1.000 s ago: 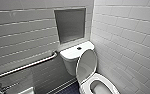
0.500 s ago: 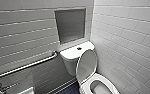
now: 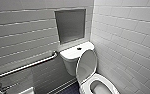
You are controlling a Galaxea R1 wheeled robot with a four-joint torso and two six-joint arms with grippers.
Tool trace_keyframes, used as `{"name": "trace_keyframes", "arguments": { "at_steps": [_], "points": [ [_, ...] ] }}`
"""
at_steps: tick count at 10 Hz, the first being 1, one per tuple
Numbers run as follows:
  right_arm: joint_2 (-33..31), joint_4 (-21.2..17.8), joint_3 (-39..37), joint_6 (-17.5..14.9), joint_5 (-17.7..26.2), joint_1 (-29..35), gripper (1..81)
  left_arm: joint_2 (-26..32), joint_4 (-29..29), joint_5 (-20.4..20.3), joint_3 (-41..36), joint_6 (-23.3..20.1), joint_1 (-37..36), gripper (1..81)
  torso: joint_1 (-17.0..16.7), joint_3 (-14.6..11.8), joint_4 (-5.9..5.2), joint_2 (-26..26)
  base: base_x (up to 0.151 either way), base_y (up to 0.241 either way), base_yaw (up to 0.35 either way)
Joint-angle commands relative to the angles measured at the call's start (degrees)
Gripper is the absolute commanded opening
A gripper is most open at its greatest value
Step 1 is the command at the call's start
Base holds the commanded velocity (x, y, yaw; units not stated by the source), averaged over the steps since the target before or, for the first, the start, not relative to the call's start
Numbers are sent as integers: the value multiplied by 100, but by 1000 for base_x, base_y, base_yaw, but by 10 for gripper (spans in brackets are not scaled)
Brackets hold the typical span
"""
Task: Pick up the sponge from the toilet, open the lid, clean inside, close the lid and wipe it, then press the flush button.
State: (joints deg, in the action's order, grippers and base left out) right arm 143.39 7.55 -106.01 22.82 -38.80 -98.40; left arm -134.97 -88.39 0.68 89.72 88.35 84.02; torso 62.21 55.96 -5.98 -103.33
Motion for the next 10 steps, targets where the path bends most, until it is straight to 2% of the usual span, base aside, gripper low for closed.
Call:
{"name": "trace_keyframes", "arguments": {
  "at_steps": [1,5,8,9,10],
  "points": [
    [-317,239,415,21,215,52,10,-109,-134,72,230,-168,154,811,0,0,0,0,0,0,0],
    [-1343,291,1679,-58,-171,97,10,-434,-125,81,616,-335,225,811,0,-2,0,-2,0,0,0],
    [-1916,291,1795,38,-435,114,10,-681,-125,72,968,-335,225,811,0,-2,0,-2,0,0,0],
    [-2074,291,1874,108,-444,123,10,-707,-117,81,1039,-335,225,811,0,-2,0,-2,0,0,0],
    [-2344,334,2152,614,-453,149,10,-776,-117,81,1134,-318,225,811,0,-2,0,-2,0,0,0]
  ]
}}
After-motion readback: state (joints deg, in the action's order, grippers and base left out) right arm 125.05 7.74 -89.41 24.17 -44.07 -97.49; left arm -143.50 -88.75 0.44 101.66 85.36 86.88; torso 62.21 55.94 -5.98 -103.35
